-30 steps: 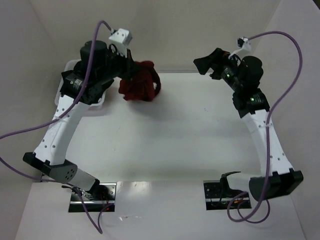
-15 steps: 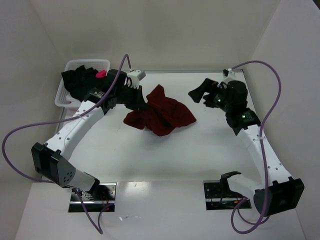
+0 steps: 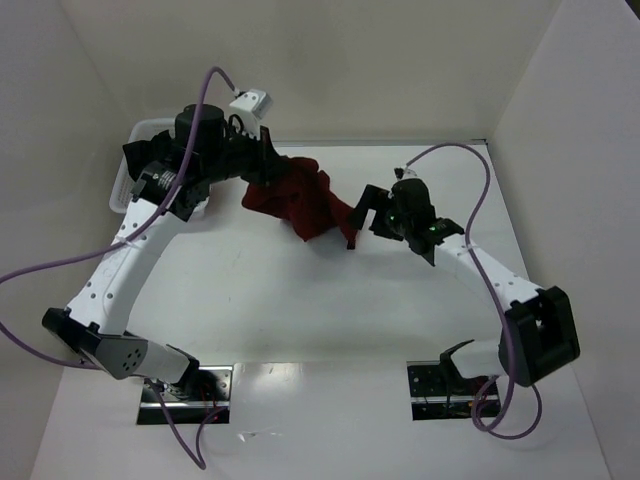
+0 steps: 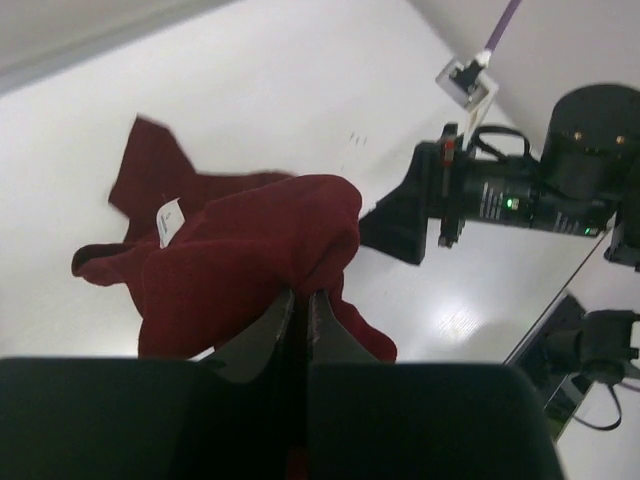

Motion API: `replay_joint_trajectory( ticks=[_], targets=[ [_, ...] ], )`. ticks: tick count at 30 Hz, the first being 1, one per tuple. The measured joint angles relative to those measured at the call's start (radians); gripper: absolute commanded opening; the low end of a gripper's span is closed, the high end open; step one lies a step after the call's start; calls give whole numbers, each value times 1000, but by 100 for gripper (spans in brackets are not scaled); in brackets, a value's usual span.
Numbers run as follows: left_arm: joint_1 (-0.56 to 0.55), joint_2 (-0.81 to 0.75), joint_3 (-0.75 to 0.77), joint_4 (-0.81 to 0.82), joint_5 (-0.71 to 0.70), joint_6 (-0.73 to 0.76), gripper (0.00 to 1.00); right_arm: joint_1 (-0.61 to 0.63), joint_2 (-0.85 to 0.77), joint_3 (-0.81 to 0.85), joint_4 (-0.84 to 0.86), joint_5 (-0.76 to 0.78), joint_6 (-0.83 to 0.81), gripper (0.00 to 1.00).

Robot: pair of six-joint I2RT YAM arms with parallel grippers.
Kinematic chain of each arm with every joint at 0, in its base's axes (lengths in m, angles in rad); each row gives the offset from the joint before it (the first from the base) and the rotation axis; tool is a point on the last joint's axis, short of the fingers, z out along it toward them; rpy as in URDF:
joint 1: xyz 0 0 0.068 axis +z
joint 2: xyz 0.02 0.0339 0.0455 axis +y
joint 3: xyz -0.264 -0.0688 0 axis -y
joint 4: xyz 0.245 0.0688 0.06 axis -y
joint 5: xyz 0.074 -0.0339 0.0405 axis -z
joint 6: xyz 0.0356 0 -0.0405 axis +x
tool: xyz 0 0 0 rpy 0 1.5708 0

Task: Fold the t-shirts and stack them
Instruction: Move the tshirt to the center of the board

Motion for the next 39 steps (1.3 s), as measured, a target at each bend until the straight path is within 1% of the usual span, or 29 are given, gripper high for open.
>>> replay_joint_trajectory(
  ticks=[4, 9, 12, 15, 22, 24, 27, 29, 31, 32, 38, 39],
  targets=[
    [0, 6, -68, -32, -25, 21, 6, 0, 85, -16, 24, 7, 13, 100],
    [0, 30, -82, -61, -57, 24, 6, 7, 109, -12, 72, 19, -51, 100],
    [0, 47, -79, -61, -68, 23, 6, 43, 134, 4, 78, 57, -104, 100],
    [0, 71, -71, -62, -82, 22, 6, 91, 206, 44, 75, 100, -136, 100],
    [27, 82, -62, -62, -106, 19, 6, 110, 424, 89, 16, 181, -98, 100],
    [34, 82, -61, -64, -118, 19, 6, 110, 457, 91, -12, 201, -87, 100],
    [40, 82, -61, -69, -139, 19, 6, 110, 462, 117, -27, 223, -77, 100],
    [40, 81, -62, -69, -149, 19, 6, 110, 467, 140, -28, 233, -72, 95],
    [42, 79, -63, -69, -156, 19, 6, 110, 482, 165, -26, 237, -72, 88],
    [43, 76, -67, -69, -159, 19, 6, 110, 494, 177, -25, 236, -72, 80],
    [44, 53, -85, -77, -177, 19, 6, 110, 576, 230, -24, 224, -72, 60],
    [43, 50, -87, -77, -180, 19, 6, 110, 586, 237, -24, 227, -72, 47]
  ],
)
